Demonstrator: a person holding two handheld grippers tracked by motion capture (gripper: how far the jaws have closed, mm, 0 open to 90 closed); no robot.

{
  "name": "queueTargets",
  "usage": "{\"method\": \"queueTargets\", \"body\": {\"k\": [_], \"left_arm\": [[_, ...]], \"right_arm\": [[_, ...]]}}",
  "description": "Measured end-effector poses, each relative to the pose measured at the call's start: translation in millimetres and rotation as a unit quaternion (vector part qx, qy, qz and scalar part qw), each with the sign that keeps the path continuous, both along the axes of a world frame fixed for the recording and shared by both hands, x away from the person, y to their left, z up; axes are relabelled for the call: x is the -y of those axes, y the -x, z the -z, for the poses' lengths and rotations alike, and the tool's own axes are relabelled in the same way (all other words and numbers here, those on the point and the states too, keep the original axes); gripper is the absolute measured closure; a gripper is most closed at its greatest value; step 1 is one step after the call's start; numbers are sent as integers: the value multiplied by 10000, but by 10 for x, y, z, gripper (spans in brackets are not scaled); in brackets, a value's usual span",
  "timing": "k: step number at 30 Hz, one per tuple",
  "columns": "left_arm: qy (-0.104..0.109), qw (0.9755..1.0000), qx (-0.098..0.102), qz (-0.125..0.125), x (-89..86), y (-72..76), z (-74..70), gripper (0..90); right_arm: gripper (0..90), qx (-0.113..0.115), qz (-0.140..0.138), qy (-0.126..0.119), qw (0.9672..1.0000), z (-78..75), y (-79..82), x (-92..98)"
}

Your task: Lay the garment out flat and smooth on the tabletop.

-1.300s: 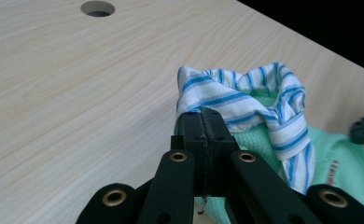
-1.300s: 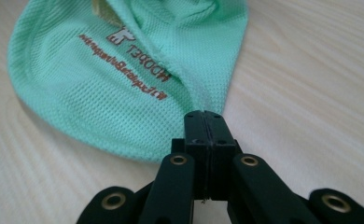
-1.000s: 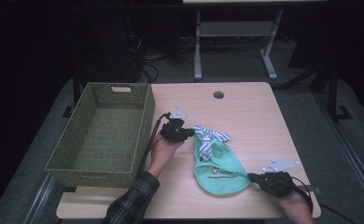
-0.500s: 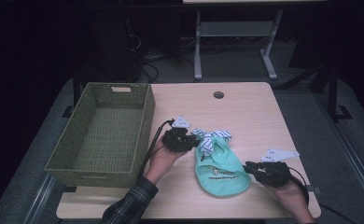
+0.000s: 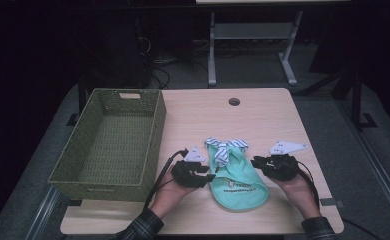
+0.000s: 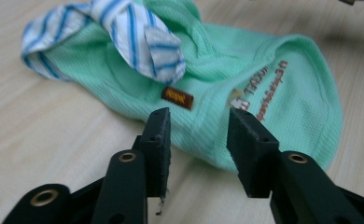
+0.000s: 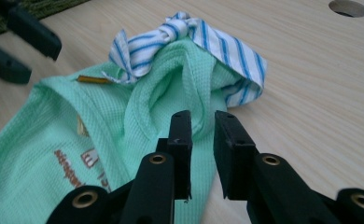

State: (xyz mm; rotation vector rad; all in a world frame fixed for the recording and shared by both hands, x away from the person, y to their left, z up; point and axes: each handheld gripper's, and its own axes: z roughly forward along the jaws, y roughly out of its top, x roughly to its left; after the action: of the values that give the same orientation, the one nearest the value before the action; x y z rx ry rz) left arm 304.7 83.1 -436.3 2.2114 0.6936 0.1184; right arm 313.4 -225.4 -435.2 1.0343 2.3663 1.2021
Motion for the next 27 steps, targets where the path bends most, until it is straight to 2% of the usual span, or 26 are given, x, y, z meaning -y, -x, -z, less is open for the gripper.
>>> {"method": "queueTargets", "body": {"k": [4, 7, 9, 10, 13, 16, 18, 20, 23, 25, 27], "left_arm": [[-117, 9997, -218, 16, 35, 51, 129, 544], [-249, 9996, -148, 49, 92, 59, 177, 541], [-444, 9990, -72, 65, 109, 51, 214, 615], [-498, 9987, -89, 73, 105, 47, 220, 704], [-654, 9978, -123, 76, 90, 34, 232, 790], [-691, 9975, -150, 87, 86, 28, 237, 824], [-708, 9973, -166, 101, 87, 26, 238, 831], [-707, 9973, -171, 99, 85, 21, 238, 838], [-717, 9972, -174, 116, 88, 20, 237, 843], [-729, 9971, -170, 136, 89, 17, 236, 843], [-738, 9970, -161, 140, 91, 18, 235, 844]], "right_arm": [[735, 0, 23, 20, 10000, -18, -94, -72], [715, 10, 112, -87, 9999, -32, -177, -99], [692, -16, 174, -9, 9998, -33, -237, -113], [677, -5, 231, -17, 9997, -46, -287, -115], [656, 28, 345, -105, 9993, -51, -372, -114], [621, -78, 357, 21, 9993, -31, -502, -157], [613, -23, 379, 4, 9993, -8, -548, -181], [577, -172, 409, 71, 9990, 30, -621, -211], [528, -356, 412, -55, 9985, 74, -727, -238], [522, -380, 411, -195, 9982, 102, -780, -263], [541, -432, 394, -209, 9981, 149, -816, -279]]}}
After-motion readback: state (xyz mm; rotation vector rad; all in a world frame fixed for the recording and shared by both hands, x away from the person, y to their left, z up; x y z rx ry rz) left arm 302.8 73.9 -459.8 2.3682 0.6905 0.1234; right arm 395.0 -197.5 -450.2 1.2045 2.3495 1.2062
